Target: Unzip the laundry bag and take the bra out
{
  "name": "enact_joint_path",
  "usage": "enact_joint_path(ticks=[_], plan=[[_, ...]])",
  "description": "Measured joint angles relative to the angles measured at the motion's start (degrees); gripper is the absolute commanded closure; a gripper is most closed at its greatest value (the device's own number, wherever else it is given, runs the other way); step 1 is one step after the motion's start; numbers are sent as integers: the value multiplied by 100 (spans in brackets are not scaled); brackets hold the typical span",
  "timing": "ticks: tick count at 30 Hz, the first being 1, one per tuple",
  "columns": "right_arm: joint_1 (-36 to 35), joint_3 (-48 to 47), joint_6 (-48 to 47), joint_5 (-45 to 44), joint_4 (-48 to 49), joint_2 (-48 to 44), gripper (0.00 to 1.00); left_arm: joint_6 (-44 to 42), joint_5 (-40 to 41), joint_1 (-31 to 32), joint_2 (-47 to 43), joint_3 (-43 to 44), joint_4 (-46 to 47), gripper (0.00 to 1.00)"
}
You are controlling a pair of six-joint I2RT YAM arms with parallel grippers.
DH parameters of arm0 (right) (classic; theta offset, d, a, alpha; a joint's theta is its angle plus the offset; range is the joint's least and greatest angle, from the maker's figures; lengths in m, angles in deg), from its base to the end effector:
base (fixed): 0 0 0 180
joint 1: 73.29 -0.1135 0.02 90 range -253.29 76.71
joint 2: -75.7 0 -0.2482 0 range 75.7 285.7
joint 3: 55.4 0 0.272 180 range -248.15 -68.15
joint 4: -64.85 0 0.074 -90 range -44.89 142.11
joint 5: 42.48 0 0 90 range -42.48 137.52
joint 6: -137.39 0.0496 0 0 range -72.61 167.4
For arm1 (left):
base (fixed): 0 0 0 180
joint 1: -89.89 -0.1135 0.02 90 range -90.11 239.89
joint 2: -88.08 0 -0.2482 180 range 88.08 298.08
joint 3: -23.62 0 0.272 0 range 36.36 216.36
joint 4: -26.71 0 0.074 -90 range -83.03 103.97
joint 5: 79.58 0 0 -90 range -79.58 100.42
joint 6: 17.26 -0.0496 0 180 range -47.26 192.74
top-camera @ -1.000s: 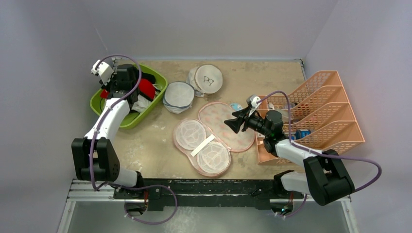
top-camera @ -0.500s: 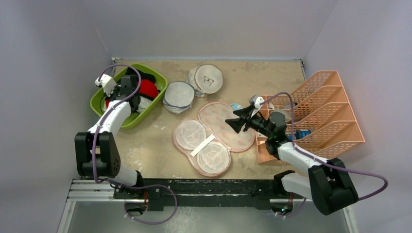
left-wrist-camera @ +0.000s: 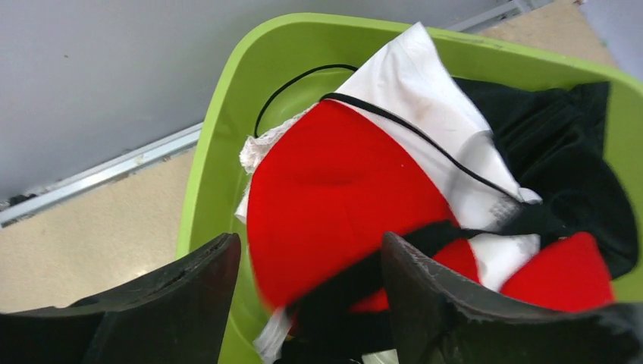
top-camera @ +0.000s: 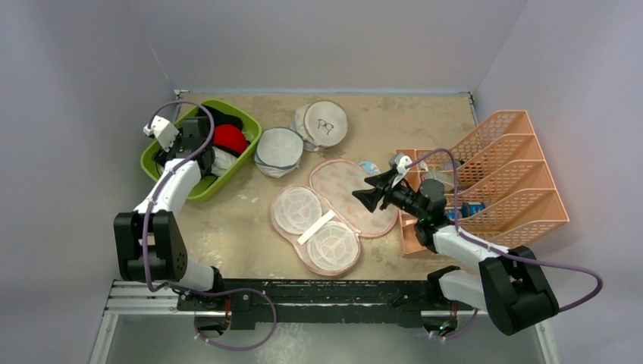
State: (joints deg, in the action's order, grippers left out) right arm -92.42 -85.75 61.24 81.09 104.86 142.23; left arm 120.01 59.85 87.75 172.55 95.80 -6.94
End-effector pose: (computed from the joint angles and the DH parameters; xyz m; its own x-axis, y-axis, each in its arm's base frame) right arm 0.2327 0.1097 0.1883 -0.1289 0.1664 -0.9776 -0.7863 0.5835 0.2030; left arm 0.3341 0.0502 0.2263 -0.0817 -0.4811 -0.8728 -0.9022 0.4079 -0.1404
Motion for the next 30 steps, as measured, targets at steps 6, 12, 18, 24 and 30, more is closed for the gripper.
enact_joint_path(ticks=[6, 12, 18, 24, 30], plan=[[-11, 109, 4, -157, -39, -109, 34, 15, -326, 0, -776, -33, 61, 1], [-111, -162, 2, -496, -835, -111, 33, -127, -918, -11, -1821, -37, 505, 0], [-149, -1051, -46, -1082, -2221, -20, 32, -442, -2721, -11, -2096, -66, 1266, 0], [-151, -2166, -85, -1888, -3764, 457, 29, -483, -4548, -11, -1821, -201, 2046, 2], [-149, -3613, -122, -2673, -5707, 1554, 29, -426, -5685, -11, -1394, -212, 2354, 2]])
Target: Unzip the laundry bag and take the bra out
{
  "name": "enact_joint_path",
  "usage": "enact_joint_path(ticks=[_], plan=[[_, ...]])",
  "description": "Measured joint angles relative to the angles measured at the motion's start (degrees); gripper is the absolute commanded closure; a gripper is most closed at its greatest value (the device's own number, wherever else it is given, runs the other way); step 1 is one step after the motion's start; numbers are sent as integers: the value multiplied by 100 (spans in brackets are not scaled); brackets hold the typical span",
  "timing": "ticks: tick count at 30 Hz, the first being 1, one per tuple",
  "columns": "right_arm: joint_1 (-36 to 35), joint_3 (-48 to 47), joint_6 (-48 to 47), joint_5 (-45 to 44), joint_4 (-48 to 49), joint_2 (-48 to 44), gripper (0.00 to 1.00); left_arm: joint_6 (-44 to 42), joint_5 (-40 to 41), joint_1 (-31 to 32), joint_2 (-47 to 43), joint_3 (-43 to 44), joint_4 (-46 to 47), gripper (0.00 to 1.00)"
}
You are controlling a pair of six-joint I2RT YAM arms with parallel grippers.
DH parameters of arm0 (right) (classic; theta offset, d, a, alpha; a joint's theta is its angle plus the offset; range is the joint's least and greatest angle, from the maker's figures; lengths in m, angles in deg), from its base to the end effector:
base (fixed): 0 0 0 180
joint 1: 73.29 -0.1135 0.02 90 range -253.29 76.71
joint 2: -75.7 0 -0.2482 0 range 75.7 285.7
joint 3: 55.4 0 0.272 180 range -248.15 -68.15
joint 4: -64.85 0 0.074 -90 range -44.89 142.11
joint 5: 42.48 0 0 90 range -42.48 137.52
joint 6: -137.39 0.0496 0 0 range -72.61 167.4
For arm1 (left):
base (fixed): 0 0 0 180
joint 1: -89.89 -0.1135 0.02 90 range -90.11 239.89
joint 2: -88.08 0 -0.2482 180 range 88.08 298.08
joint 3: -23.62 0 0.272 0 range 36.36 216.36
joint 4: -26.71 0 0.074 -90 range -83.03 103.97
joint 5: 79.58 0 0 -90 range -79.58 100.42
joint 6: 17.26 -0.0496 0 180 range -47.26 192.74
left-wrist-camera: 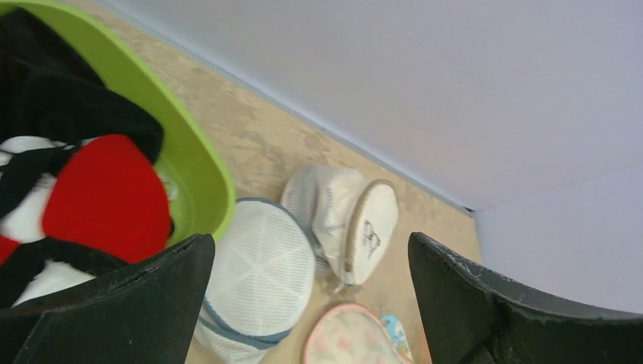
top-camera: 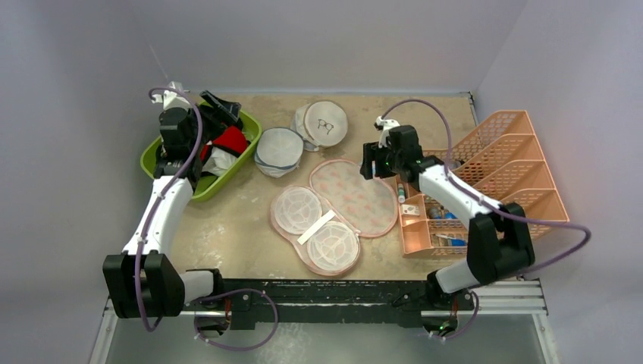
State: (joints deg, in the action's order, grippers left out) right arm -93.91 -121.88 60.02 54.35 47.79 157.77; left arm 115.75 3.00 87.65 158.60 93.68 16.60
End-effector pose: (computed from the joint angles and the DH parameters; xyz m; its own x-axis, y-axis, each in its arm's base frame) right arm 0.3269 0.1293 0.2197 -0.5897 0.0101 -0.8076 -0.3222 0.9139 0.2467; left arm 0.3303 0.0065 0.3227 -0.1941 -0.6845 -0.7027 -0.0606 0.7233 -0.6879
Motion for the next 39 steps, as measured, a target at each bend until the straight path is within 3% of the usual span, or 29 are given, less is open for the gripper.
enact_joint_path(ticks=[4, 10, 20, 27, 32, 39], plan=[[0, -761, -103, -391, -966, 811, 22, 87, -520, 15, 42, 24, 212, 2], [0, -1322, -387, -883, -1902, 1528, 22, 74, -863, 116, 120, 74, 227, 2], [0, -1631, -664, -669, -2035, 2157, 37, -79, -828, 245, 70, 212, 70, 1], [7, -1513, -708, -269, -1849, 2170, 59, -116, -752, 282, 39, 238, -68, 1], [31, -1467, -702, -238, -1751, 2133, 84, -225, -614, 341, 35, 243, -166, 1], [33, -1263, -706, -313, -1703, 1333, 92, -369, -459, 387, 35, 247, -210, 0]])
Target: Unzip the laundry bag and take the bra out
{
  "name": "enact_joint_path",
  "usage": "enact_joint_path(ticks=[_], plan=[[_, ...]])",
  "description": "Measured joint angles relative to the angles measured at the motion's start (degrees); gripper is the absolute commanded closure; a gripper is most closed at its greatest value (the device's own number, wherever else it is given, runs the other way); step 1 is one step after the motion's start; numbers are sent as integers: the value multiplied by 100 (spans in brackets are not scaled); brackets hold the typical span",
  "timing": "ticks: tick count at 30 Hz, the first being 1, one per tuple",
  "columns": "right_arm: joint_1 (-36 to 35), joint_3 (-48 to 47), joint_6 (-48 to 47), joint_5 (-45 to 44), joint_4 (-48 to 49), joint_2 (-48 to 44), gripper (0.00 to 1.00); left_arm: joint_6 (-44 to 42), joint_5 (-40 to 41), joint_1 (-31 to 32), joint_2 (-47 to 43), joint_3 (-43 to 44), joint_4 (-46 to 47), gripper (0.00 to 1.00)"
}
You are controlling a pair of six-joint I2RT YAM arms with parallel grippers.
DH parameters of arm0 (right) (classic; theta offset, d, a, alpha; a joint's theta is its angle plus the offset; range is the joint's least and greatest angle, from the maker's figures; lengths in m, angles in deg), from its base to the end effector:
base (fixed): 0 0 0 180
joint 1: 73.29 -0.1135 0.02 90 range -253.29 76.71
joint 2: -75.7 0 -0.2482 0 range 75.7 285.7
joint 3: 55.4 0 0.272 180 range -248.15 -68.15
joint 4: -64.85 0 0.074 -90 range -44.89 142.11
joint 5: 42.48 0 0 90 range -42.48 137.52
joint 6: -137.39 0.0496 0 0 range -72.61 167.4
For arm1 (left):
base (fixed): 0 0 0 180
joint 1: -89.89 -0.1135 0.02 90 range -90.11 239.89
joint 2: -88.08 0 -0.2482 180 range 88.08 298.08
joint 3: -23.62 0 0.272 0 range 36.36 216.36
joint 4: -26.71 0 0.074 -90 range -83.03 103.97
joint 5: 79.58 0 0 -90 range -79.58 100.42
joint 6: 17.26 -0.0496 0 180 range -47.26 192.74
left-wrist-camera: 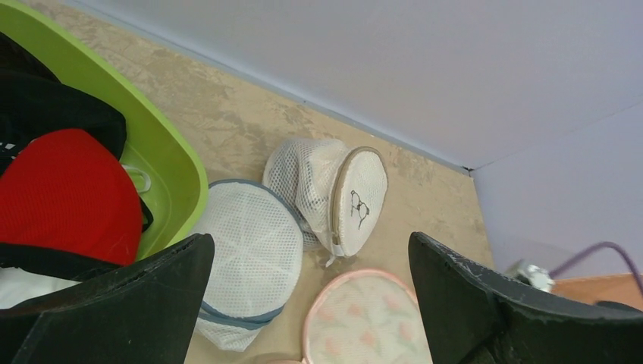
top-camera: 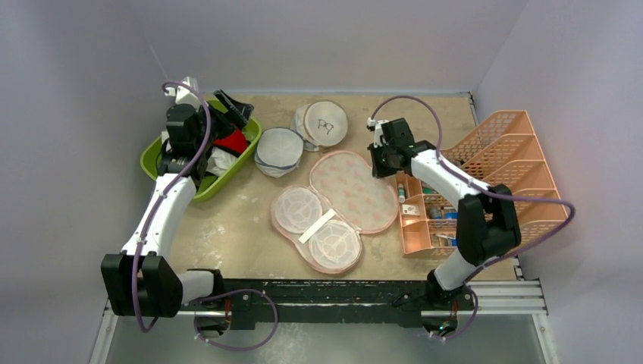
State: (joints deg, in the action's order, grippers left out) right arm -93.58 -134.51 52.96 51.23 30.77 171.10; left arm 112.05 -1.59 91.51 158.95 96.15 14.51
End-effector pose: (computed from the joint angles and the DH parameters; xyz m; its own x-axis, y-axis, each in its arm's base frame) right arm 0.3583 0.1359 0.1892 -0.7563 -0.1764 -0.6300 -0.3128 0.9432 0.1115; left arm 0.3306 -0.0197 0.3335 -0.2885 -0.6117 -0.7366 0.0638 0.7553 -0.6523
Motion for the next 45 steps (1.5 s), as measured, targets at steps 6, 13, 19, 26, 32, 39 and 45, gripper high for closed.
enact_joint_path(ticks=[6, 13, 19, 26, 32, 39, 45], plan=[[0, 61, -50, 7, 149, -968, 93, -125, 201, 37, 7, 0, -92, 0], [-225, 120, -223, -409, 114, -1447, 93, -247, 343, 87, 142, 0, -223, 0], [-1388, 127, -214, -903, 109, -1493, 92, -321, 494, 105, 203, 0, -293, 1], [-2568, 101, -57, -1447, 76, -977, 92, -422, 597, 116, 273, 9, -345, 0], [-3364, -162, 164, -1825, -109, -103, 92, -452, 649, 120, 317, 52, -393, 0], [-3873, -245, 409, -1390, 109, 273, 91, -463, 654, 120, 319, 55, -459, 0], [-3880, -118, 551, -997, 496, 278, 91, -468, 660, 120, 334, 66, -463, 1]])
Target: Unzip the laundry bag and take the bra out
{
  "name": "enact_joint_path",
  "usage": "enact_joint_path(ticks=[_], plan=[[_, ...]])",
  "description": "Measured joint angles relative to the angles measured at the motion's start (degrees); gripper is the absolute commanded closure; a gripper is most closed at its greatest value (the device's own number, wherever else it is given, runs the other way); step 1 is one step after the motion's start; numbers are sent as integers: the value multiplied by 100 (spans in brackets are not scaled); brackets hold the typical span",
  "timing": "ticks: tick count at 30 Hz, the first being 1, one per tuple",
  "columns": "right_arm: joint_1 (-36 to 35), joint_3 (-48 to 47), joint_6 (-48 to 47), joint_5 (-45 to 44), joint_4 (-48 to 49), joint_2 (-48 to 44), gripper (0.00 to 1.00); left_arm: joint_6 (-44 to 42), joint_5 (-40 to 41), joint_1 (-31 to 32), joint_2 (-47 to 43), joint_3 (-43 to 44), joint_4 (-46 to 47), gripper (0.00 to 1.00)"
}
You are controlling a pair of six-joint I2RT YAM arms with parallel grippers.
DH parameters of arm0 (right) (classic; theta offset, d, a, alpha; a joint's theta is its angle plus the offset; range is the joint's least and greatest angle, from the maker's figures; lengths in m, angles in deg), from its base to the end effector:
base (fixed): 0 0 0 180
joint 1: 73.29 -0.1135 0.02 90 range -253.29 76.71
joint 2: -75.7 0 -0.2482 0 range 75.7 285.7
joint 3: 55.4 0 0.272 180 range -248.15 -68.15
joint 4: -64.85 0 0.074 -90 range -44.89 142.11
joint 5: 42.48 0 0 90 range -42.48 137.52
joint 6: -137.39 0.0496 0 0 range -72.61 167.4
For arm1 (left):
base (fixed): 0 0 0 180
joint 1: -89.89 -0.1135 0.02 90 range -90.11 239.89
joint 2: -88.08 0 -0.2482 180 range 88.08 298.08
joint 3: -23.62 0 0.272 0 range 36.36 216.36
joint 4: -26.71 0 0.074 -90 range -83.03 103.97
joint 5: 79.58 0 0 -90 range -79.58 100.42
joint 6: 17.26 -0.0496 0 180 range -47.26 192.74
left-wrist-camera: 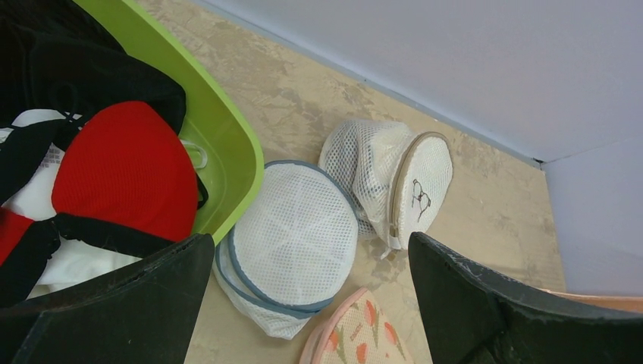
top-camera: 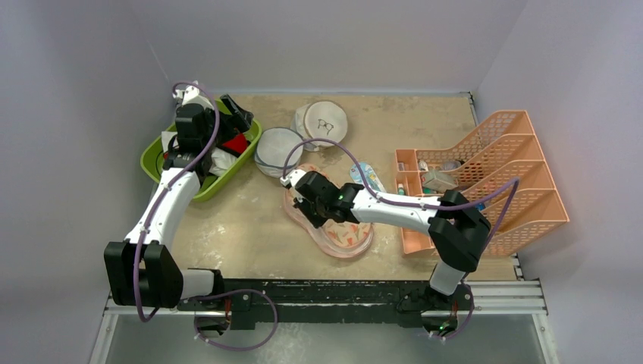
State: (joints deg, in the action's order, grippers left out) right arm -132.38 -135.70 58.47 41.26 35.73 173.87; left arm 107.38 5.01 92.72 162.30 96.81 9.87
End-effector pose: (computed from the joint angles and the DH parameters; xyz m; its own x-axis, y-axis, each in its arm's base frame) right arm 0.2092 0.3389 0.1856 -0.5252 -0.5053 -0.6847 -0.7273 0.6843 0.0528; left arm 0.3412 -0.0216 0.3096 -0.3310 -0.5502 -0.7666 -0.0600 0.8230 -0.5648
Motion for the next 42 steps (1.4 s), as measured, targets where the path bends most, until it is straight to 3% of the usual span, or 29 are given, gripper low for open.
enact_joint_path(ticks=[5, 14, 20, 26, 31, 35, 42], plan=[[0, 179, 83, 286, 144, -2, 86, -7, 13, 0, 4, 11, -15, 1], [-11, 710, 337, 1161, 584, -166, 46, -42, -7, 0, 4, 46, -31, 1], [122, 977, 503, 1939, 1182, -754, 29, -50, -39, 0, 4, 46, -31, 1], [1182, 1419, 710, 2551, 1934, -1593, 11, -258, -7, 190, 0, 46, -31, 1], [2577, 1456, 726, 2450, 1921, -2708, 1, -612, 240, 752, -175, 46, -118, 1], [3615, 1355, 568, 1733, 1480, -3818, 0, -944, 586, 1239, -605, 31, -118, 1], [3897, 496, 184, 393, 420, -5414, 0, -1255, 1180, 1342, -1902, -455, 319, 1]])
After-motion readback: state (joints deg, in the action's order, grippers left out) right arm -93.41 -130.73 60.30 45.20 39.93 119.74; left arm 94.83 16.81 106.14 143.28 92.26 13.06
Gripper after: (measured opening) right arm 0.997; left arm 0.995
